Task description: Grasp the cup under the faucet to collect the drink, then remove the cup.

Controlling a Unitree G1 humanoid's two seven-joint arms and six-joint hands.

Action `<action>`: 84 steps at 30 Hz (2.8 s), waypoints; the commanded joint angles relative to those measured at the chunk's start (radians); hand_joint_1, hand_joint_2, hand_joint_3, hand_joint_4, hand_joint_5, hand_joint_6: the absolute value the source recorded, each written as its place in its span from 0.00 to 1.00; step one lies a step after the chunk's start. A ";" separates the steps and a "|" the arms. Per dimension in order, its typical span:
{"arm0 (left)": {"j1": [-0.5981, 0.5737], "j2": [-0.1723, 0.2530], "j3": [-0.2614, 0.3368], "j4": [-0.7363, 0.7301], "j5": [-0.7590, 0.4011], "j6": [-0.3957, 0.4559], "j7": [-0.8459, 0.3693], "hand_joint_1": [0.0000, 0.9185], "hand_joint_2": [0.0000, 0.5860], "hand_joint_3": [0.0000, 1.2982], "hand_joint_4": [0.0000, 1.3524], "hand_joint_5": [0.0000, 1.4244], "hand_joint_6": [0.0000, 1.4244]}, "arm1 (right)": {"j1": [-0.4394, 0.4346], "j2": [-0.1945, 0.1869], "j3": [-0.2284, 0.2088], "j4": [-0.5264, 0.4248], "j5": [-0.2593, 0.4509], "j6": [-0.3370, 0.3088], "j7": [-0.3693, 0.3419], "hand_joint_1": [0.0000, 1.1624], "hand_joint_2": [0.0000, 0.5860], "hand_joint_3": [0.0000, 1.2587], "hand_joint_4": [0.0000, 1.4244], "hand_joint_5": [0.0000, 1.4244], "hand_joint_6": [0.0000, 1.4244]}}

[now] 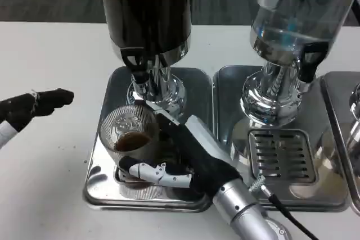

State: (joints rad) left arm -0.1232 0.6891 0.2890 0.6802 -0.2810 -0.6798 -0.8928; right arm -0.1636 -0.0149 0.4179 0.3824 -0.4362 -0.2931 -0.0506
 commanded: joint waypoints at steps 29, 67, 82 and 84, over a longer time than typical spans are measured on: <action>-0.094 -0.040 -0.092 0.057 0.035 -0.008 -0.019 0.00 0.17 0.22 0.16 0.10 0.11 | 0.075 0.017 0.010 -0.050 -0.047 -0.036 -0.134 0.53 0.35 0.20 0.24 0.32 0.39; -0.098 -0.036 -0.106 0.080 0.030 -0.013 -0.023 0.00 0.18 0.21 0.15 0.11 0.12 | 0.119 0.008 -0.013 -0.072 -0.068 -0.076 -0.223 0.54 0.38 0.26 0.31 0.41 0.52; -0.090 -0.038 -0.107 0.079 0.028 -0.011 -0.027 0.00 0.19 0.21 0.15 0.10 0.12 | 0.137 0.005 -0.020 -0.093 -0.082 -0.080 -0.239 0.55 0.40 0.28 0.33 0.43 0.55; -0.088 -0.039 -0.107 0.077 0.028 -0.011 -0.027 0.00 0.19 0.21 0.15 0.10 0.12 | 0.140 0.004 -0.022 -0.102 -0.083 -0.080 -0.243 0.55 0.40 0.28 0.33 0.44 0.55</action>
State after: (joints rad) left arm -0.2121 0.6556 0.1847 0.7559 -0.2589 -0.6804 -0.9052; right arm -0.0276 -0.0111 0.4030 0.3104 -0.5222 -0.3451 -0.2720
